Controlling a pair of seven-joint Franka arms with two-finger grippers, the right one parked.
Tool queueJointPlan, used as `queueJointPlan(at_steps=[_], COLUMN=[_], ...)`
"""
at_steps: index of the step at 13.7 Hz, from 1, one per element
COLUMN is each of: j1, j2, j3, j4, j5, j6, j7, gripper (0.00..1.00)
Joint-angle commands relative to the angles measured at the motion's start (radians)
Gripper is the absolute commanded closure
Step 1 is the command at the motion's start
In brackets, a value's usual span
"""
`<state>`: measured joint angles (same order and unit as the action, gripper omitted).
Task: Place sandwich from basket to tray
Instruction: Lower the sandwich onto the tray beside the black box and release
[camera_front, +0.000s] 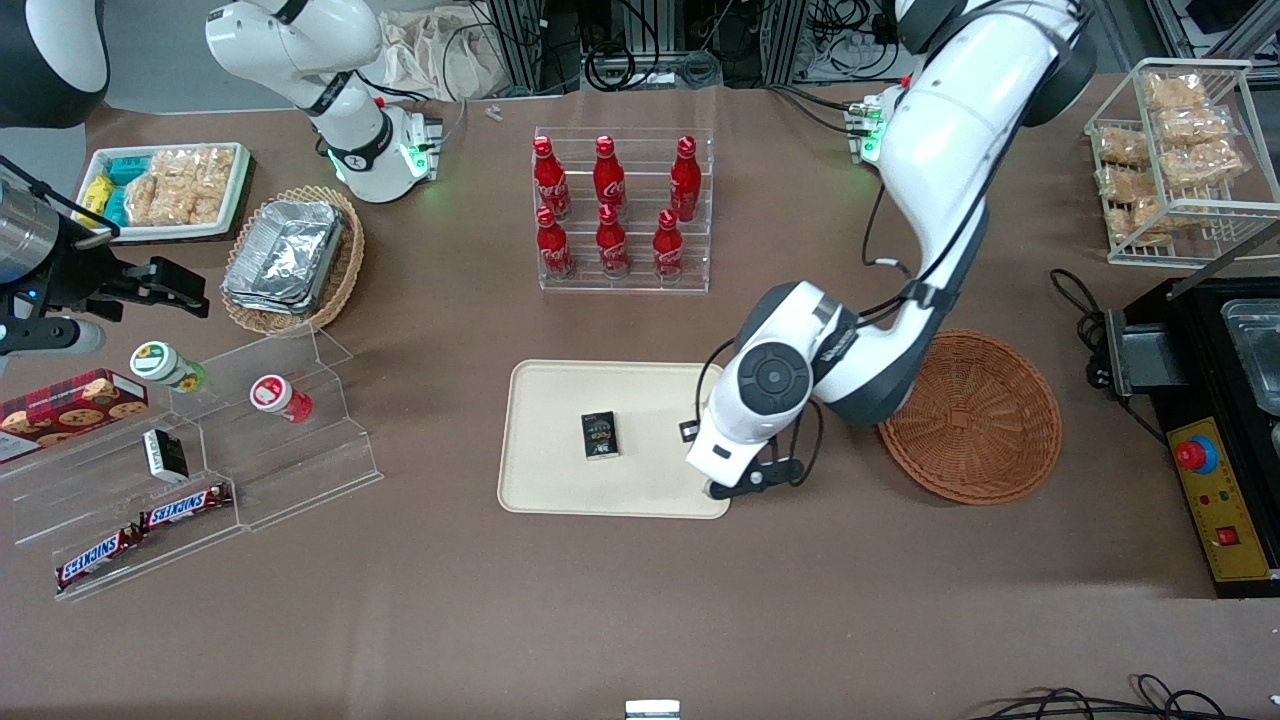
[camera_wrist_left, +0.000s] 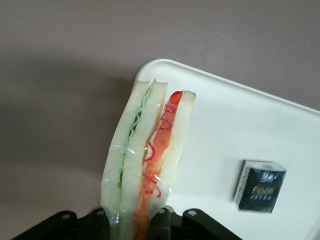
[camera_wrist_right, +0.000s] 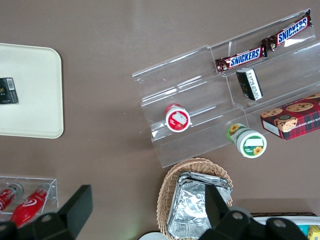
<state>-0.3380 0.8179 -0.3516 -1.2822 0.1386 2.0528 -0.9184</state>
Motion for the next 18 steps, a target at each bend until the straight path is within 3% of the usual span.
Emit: queueJointPlan(at_steps=[1,3,4,5,6,8,13,16,18], j1=[-0.041,-0.044,-0.044,-0.041,-0.038,-0.026,0.048,0.149,0.250], j2=[0.085,0.119,0.122,0.122,0.119,0.093,-0.093,-0.274,-0.397], j3=[0.005,0.005,0.005,0.005,0.005,0.003,0.000,-0.001,-0.003], j4=[0.054,0.050,0.050,0.047,0.046,0.046,0.026,-0.106,-0.213], j5=[0.025,0.058,0.062,0.062,0.065,0.052,0.003,-0.028,-0.092], j6=[0.058,0.073,0.075,0.073,0.072,0.053,-0.244,-0.319,-0.348], j7=[-0.027,-0.024,-0.016,-0.010,-0.008,-0.011,-0.020,-0.007,0.066], gripper=[1.00,0.97,0.76,0.23,0.01,0.00,0.00,0.00,0.00])
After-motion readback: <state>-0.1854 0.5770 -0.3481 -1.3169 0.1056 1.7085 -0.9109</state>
